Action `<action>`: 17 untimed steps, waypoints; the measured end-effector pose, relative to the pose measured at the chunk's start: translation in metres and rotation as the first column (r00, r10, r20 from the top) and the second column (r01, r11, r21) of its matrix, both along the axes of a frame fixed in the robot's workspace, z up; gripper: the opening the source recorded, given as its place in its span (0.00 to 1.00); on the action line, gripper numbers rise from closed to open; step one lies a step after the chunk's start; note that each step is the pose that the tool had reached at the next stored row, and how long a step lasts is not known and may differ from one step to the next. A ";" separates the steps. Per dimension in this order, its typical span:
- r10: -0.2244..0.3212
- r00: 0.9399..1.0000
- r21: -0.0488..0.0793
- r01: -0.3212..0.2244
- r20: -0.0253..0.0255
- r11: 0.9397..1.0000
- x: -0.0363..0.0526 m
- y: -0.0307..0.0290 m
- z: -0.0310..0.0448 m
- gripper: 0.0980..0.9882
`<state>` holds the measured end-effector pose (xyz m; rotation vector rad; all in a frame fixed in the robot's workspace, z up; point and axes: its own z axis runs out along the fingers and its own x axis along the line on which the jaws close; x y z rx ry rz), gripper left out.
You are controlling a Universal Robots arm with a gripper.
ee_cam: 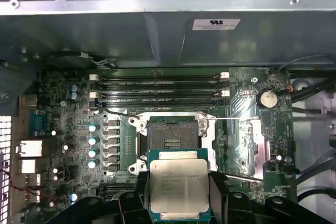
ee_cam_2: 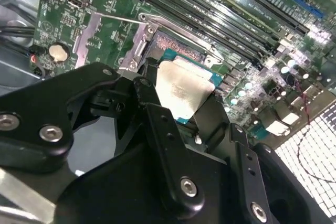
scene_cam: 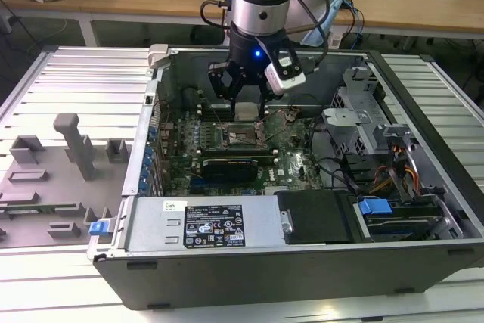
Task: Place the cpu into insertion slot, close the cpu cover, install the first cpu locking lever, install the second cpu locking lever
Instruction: 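Place the cpu into insertion slot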
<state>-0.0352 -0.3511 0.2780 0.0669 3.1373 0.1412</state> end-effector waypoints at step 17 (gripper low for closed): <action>-0.325 0.946 0.000 0.325 0.000 0.946 0.0000 0.0000 -0.0085 0.50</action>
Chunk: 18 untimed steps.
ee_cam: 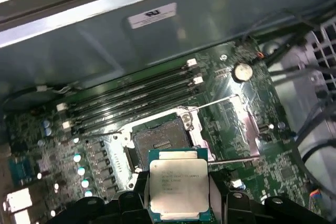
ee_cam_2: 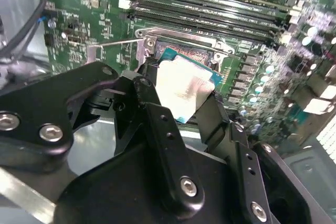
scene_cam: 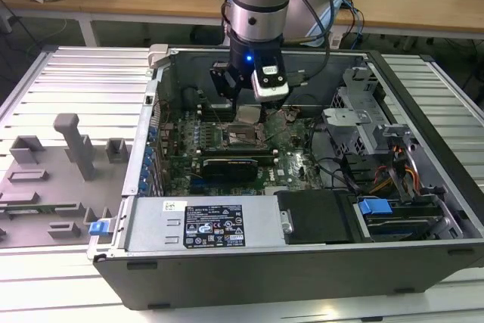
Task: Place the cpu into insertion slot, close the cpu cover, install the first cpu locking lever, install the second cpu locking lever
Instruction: 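Place the cpu into insertion slot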
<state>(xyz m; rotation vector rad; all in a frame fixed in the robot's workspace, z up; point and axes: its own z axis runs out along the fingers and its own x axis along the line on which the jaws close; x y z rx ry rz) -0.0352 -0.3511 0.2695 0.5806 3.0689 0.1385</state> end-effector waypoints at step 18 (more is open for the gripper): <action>-0.400 0.917 0.000 0.400 0.000 0.917 0.0000 0.0000 -0.0085 0.50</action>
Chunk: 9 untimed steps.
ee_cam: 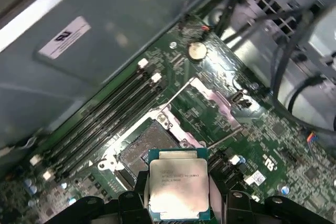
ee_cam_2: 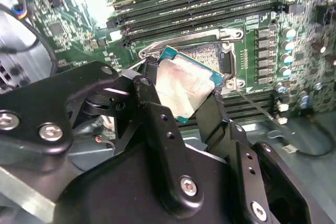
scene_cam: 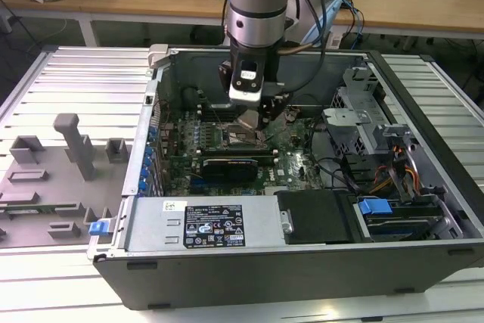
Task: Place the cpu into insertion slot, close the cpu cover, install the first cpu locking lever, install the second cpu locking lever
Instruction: 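Place the cpu into insertion slot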
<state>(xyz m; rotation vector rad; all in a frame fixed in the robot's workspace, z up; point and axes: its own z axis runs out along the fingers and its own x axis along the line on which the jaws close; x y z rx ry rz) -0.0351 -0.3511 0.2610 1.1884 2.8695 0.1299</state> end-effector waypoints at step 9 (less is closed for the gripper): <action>-0.220 0.975 0.000 0.220 0.000 0.975 0.0000 0.0000 -0.0052 0.50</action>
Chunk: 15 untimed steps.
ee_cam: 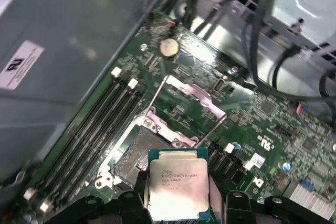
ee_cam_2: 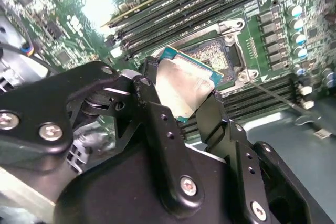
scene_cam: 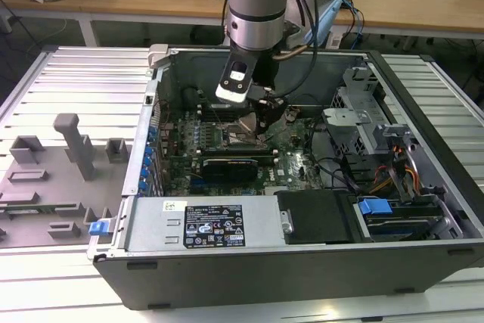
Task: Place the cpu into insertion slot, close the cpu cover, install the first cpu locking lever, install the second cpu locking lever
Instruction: 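Place the cpu into insertion slot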
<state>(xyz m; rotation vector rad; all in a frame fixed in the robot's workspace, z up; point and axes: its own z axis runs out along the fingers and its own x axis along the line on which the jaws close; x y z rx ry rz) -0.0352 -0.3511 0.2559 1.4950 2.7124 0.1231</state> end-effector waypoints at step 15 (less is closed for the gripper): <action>-0.379 0.926 0.000 0.379 0.000 0.926 0.0000 0.0000 -0.0100 0.50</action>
